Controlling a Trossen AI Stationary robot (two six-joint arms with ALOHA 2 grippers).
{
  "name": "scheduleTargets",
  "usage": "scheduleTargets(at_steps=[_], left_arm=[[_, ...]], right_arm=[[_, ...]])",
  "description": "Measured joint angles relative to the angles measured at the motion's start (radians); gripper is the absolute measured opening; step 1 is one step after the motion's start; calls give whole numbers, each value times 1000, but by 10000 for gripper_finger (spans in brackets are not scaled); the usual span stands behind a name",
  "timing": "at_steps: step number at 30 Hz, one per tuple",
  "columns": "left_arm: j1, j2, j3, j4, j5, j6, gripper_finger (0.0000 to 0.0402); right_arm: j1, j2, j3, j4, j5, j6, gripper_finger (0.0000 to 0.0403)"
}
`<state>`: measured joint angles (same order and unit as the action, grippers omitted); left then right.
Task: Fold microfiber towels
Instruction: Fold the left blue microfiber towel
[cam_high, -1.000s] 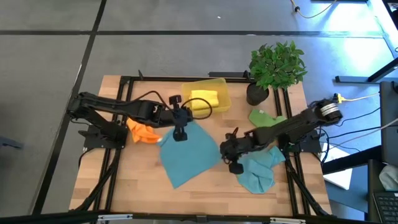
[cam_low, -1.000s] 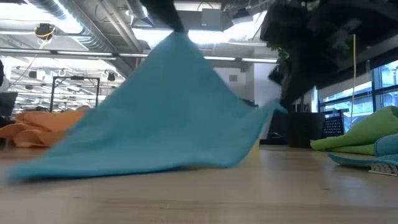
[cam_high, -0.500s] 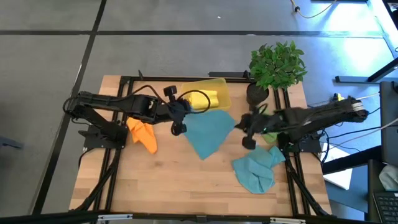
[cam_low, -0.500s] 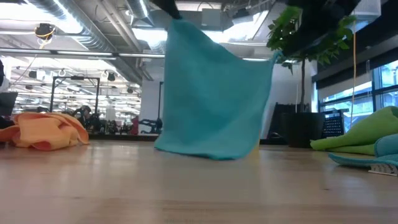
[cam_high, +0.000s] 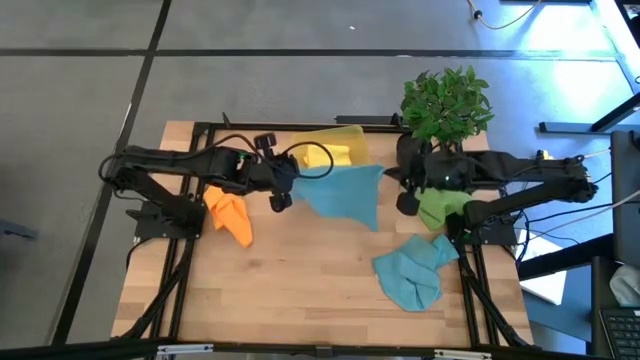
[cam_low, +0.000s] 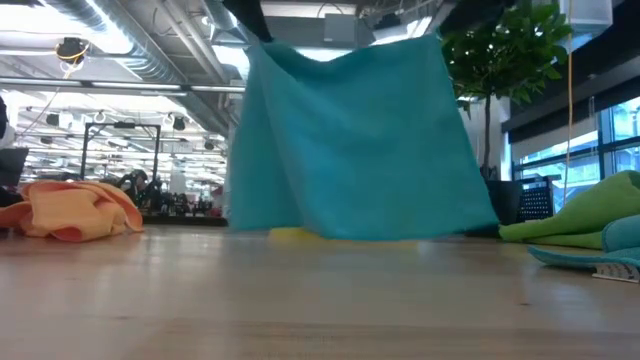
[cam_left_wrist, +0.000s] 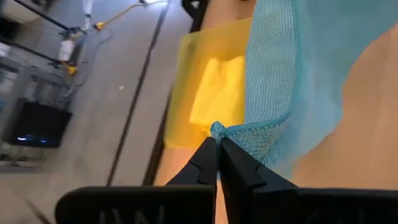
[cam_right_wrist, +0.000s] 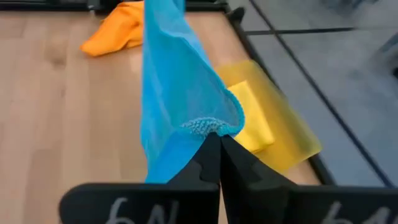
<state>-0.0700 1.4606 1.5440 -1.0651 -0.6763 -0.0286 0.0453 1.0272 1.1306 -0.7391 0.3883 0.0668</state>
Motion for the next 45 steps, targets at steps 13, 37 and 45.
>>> scheduleTargets(at_steps=[13,37,45], left_arm=[[-73,-28,45,-7,-33,-34,0],[-628,9,-459,470,229,-624,0],[-677,57,-464,499,328,-758,0]], right_arm=[[-23,44,70,-69,20,-62,0],[461,192,-534,691,-264,294,0],[514,418,-492,828,-485,296,0]])
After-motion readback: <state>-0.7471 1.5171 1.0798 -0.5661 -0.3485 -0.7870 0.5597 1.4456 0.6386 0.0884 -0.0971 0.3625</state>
